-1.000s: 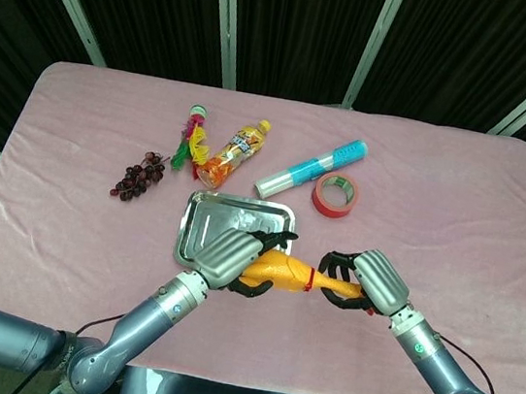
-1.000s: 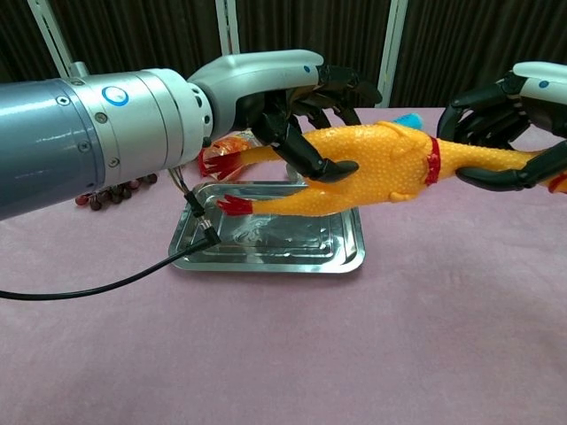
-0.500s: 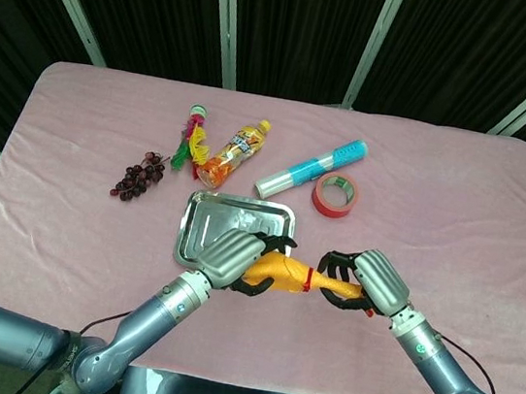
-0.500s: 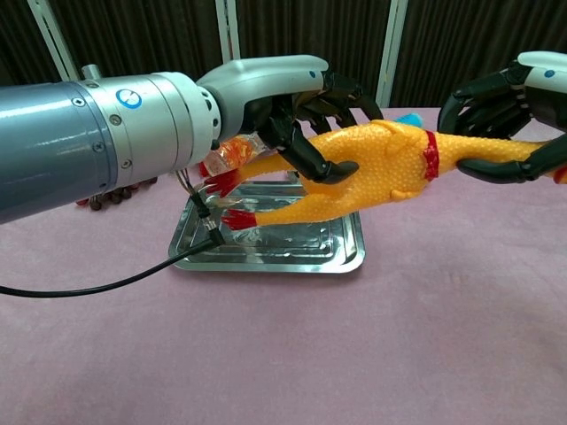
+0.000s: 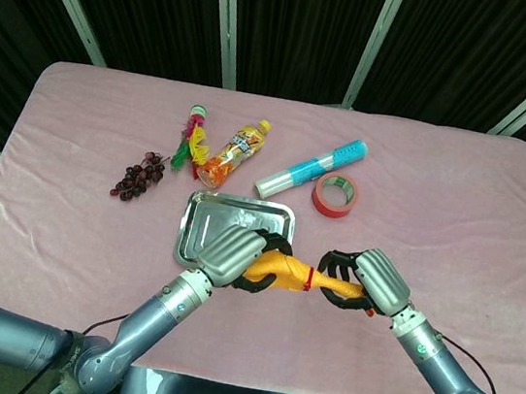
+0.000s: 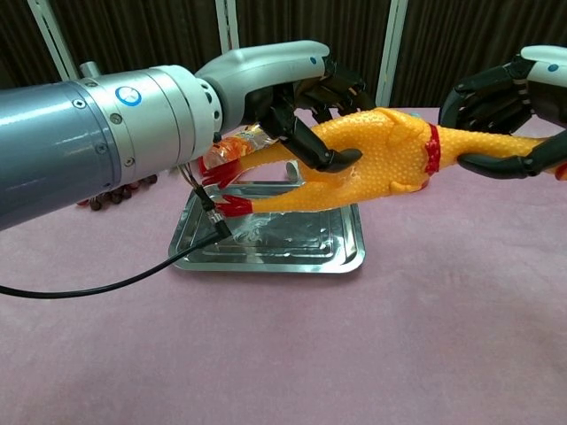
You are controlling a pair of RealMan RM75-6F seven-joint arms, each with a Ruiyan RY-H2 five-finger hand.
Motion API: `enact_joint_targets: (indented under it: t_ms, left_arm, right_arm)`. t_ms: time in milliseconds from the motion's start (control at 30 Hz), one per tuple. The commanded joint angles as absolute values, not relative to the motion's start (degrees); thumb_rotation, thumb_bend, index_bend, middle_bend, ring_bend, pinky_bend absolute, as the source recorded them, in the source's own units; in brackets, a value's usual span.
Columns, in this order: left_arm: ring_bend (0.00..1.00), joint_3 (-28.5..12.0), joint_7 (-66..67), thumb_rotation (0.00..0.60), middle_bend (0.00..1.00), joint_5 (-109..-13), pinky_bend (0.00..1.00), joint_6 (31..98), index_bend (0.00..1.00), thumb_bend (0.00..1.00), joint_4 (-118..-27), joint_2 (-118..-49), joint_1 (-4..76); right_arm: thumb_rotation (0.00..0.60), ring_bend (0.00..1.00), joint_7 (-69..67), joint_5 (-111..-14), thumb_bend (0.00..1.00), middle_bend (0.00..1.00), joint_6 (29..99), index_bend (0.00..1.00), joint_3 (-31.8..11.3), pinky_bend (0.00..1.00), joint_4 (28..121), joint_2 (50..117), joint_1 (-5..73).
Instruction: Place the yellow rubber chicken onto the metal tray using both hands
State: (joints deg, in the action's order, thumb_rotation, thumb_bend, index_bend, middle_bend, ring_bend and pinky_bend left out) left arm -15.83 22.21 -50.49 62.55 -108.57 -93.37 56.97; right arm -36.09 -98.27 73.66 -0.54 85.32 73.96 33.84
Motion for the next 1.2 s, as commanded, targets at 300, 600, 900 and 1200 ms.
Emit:
enact_joint_targets:
  t_ms: [300,600,900,1200]
  left_arm:
    - [0.32,-14.84,21.29,0.600,0.32,-49.29,0.48,60.13,0.17,0.18,-111.79,-88.67,55.77]
    - [0.14,-13.66,19.61,0.600,0.13,-52.92,0.38,61.86,0.04,0.14,-114.48,-85.47,53.20]
    - [0.13,-12.15,17.66,0.600,0.11,-59.29,0.36,65.65,0.03,0.14,-116.22,-82.40,49.32]
    - [0.13,-9.94,16.35,0.600,0.11,-66.47,0.33,70.38,0.03,0.14,-119.20,-77.56,44.62]
  right_arm:
    - [0.600,0.70,-36.61,-97.63,0.86,0.72,73.69,0.98,-0.66,0.87,84.80,73.77,33.58]
    - [0.600,0.70,-37.88,-97.59,0.87,0.72,74.47,0.98,-0.80,0.87,83.79,73.88,33.27]
    - [0.600,0.70,-39.55,-97.39,0.87,0.72,74.59,0.98,-0.71,0.87,82.04,74.25,33.10]
    - [0.600,0.70,-41.33,-96.99,0.87,0.72,73.36,0.98,-1.35,0.87,81.12,74.72,34.19]
